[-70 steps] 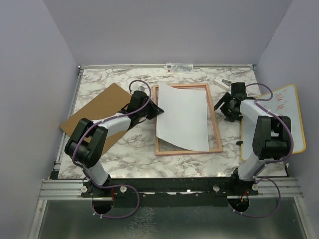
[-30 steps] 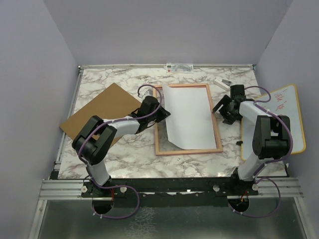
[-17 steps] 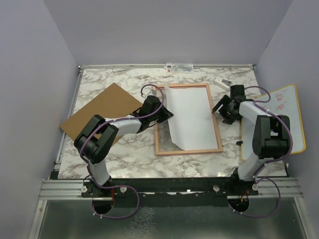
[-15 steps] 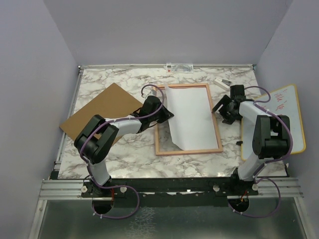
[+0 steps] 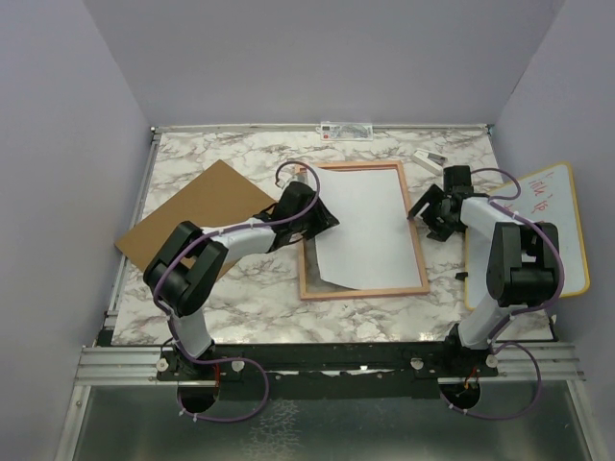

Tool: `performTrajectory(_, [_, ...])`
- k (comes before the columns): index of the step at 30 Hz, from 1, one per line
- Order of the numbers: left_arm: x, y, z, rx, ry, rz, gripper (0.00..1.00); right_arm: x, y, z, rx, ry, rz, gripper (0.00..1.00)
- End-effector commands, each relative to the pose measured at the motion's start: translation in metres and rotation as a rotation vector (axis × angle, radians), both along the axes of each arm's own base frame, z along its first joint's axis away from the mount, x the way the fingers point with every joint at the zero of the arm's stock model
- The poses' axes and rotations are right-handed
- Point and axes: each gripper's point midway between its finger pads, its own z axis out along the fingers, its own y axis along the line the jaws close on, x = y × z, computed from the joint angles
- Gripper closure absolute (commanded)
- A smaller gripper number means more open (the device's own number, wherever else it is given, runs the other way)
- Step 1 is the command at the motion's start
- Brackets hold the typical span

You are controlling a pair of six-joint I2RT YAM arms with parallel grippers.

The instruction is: Put the photo into the frame

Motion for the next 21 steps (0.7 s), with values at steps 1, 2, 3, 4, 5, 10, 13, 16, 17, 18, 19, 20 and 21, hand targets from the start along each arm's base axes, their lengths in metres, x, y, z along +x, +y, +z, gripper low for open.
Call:
performTrajectory(1, [0.005, 0.000, 0.003, 0.083, -0.020, -0.025, 0.48, -0.008, 0.003, -0.006, 0.023, 0.013, 0.000, 0.21])
performTrajectory(2, [0.005, 0.000, 0.004, 0.093, -0.021, -0.034, 0.45, -0.008, 0.002, -0.005, 0.020, 0.010, -0.001, 0.21])
performTrajectory(3, [0.006, -0.001, 0.004, 0.097, -0.025, -0.042, 0.43, -0.009, 0.002, -0.005, 0.016, 0.011, -0.002, 0.21])
performTrajectory(4, [0.005, -0.002, 0.005, 0.100, -0.024, -0.052, 0.41, -0.010, 0.001, -0.005, 0.012, 0.012, -0.004, 0.21])
performTrajectory(5, [0.005, -0.003, 0.004, 0.101, -0.021, -0.063, 0.41, -0.010, 0.000, -0.005, 0.008, 0.009, -0.005, 0.21])
performTrajectory(10, [0.000, -0.011, -0.007, 0.099, 0.020, -0.120, 0.37, -0.013, 0.000, -0.003, 0.006, 0.007, -0.007, 0.21])
performTrajectory(13, [-0.005, -0.020, -0.015, 0.069, 0.057, -0.152, 0.36, -0.013, 0.000, -0.002, 0.008, 0.004, -0.010, 0.21])
performTrajectory(16, [-0.006, -0.016, -0.017, 0.096, 0.072, -0.150, 0.33, -0.014, -0.001, 0.000, 0.006, -0.001, -0.013, 0.21])
performTrajectory(17, [-0.005, -0.013, -0.016, 0.115, 0.070, -0.143, 0.30, -0.015, -0.001, 0.001, 0.005, -0.001, -0.014, 0.21])
performTrajectory(18, [-0.005, -0.010, -0.013, 0.131, 0.067, -0.138, 0.26, -0.015, -0.001, 0.001, 0.003, -0.003, -0.014, 0.21])
performTrajectory(19, [-0.004, -0.007, -0.011, 0.149, 0.061, -0.133, 0.22, -0.016, -0.001, 0.001, 0.004, -0.003, -0.015, 0.21])
performTrajectory(20, [-0.004, -0.003, -0.010, 0.170, 0.062, -0.129, 0.19, -0.016, -0.001, 0.001, 0.003, -0.003, -0.016, 0.21])
performTrajectory(21, [-0.004, 0.000, -0.009, 0.191, 0.068, -0.124, 0.15, -0.017, -0.001, 0.000, 0.003, 0.000, -0.017, 0.21])
